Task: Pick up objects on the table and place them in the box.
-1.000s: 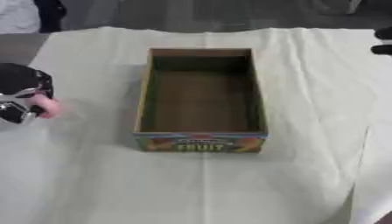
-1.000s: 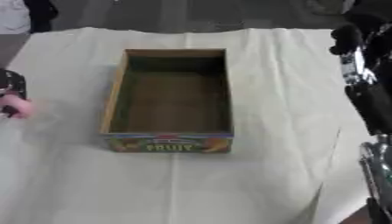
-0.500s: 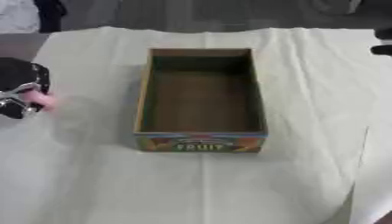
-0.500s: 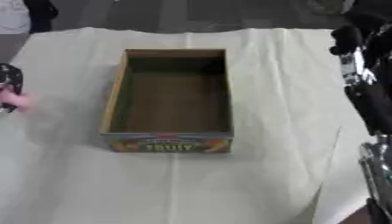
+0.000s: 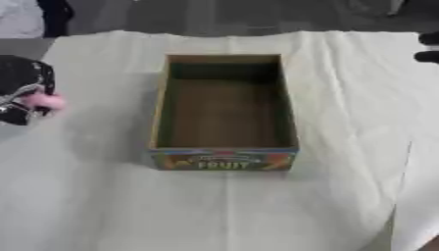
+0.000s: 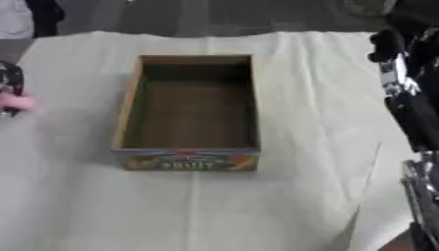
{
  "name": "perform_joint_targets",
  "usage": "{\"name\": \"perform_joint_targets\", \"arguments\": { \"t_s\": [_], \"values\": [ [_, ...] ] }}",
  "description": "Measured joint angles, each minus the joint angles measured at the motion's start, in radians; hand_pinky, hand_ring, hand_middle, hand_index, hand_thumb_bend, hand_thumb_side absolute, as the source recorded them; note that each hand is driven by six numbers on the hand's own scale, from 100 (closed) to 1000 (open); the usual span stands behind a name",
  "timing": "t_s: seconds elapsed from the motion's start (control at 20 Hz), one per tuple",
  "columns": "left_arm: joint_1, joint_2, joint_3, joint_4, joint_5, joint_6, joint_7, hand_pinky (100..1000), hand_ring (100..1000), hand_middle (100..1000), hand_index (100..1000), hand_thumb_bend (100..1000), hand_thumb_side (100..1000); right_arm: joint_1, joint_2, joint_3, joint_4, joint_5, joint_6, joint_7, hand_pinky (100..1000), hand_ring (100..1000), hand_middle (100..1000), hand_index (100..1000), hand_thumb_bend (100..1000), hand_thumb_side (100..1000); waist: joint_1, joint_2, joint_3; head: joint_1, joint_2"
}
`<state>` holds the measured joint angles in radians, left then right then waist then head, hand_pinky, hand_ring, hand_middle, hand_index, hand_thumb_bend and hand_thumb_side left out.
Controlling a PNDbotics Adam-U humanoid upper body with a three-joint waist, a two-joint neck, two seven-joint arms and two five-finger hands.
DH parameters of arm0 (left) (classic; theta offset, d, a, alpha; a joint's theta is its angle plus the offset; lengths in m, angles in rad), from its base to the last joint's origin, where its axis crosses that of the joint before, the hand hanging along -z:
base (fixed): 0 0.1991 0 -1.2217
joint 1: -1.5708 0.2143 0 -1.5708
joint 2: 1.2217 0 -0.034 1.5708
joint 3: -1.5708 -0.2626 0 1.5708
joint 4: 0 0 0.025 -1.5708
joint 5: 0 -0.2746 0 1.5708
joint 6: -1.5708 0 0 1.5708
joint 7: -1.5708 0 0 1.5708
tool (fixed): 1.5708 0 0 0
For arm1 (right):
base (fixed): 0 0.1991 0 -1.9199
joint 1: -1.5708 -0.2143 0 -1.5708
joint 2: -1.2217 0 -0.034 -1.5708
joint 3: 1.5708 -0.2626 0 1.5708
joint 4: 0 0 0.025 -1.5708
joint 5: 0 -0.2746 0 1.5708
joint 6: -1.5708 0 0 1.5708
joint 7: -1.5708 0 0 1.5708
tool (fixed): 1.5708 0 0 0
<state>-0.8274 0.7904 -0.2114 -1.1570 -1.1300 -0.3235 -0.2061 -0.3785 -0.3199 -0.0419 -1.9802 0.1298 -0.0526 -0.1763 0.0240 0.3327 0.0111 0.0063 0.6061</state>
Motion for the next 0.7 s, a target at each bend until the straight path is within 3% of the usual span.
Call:
{"name": "perform_joint_targets", "arguments": {
  "t_s": [0.05,0.1,0.15,0.7],
  "values": [
    [0.0,0.001,0.003,-0.016,0.013,0.004,-0.001,689,709,644,488,100,124,0.0,0.0,0.0,0.0,0.0,0.0,0.0,675,743,601,797,289,686,0.001,-0.001,0.001,0.0,0.001],
    [-0.001,0.001,0.006,-0.032,0.026,0.007,-0.003,690,708,643,486,100,184,0.0,0.0,0.0,0.0,0.0,0.0,0.0,675,743,601,797,285,681,0.002,-0.001,0.001,-0.001,0.005],
    [-0.004,0.001,0.008,-0.05,0.039,0.01,-0.006,689,705,641,486,100,128,0.0,0.0,0.0,0.0,0.0,0.0,0.0,675,743,602,797,288,682,0.004,-0.003,0.001,-0.001,0.008],
    [-0.053,0.011,-0.002,-0.248,0.192,0.038,-0.079,682,680,614,477,100,146,0.006,0.0,0.0,0.0,0.0,-0.001,0.002,675,744,602,798,281,679,0.014,-0.02,0.001,-0.004,0.025]
  ]
}}
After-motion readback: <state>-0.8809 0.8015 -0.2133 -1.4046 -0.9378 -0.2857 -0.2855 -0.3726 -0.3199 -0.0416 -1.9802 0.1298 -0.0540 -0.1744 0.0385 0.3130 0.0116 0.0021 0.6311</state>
